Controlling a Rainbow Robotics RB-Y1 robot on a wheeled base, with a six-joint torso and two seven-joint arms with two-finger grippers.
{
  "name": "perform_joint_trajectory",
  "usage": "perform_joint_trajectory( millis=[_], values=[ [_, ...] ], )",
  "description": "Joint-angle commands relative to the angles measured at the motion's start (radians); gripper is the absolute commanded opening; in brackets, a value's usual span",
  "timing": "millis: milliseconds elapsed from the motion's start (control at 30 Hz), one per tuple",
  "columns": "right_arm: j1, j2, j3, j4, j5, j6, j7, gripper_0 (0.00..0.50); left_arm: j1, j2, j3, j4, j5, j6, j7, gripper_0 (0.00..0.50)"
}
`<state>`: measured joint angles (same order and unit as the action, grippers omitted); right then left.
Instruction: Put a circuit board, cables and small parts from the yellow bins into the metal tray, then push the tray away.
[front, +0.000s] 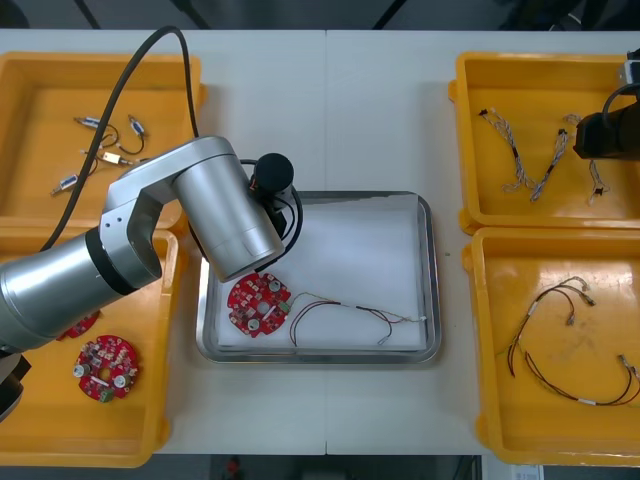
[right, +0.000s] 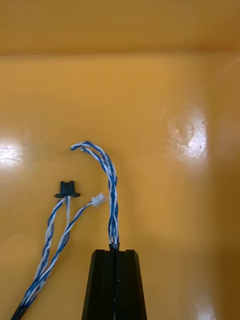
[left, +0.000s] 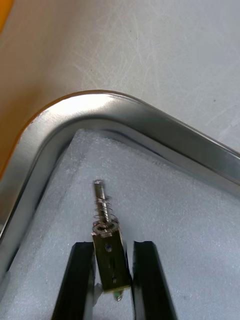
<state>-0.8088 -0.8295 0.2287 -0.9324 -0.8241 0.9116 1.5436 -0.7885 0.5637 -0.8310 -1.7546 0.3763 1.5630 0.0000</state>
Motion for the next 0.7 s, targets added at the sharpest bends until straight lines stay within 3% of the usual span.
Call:
perform_joint_trajectory(
  millis=[33,100,133,400,700],
  values=[
    [-0.026,-0.057,-0.071,-0.074,0.01,0.073,0.072,0.0,0.009,-0.016,-0.022,-0.009,-0.01,-0.009,0.051,0.35],
    [-0.026,-0.063,-0.089,-0.103,0.01,0.125,0.078,0.0,0.009,-0.012,-0.02,-0.017,-0.011,-0.009,0.049,0.479],
    [-0.026,-0.066,-0.097,-0.117,0.01,0.151,0.081,0.0,0.008,-0.005,-0.022,-0.025,-0.011,-0.009,0.049,0.5],
    [-0.026,-0.072,-0.177,-0.215,0.01,0.365,0.093,0.0,-0.009,0.044,0.03,-0.152,0.024,0.055,0.045,0.5],
    [-0.026,-0.072,-0.238,-0.33,0.01,0.564,0.093,0.0,-0.069,0.116,0.196,-0.275,0.23,0.204,0.045,0.5]
  ],
)
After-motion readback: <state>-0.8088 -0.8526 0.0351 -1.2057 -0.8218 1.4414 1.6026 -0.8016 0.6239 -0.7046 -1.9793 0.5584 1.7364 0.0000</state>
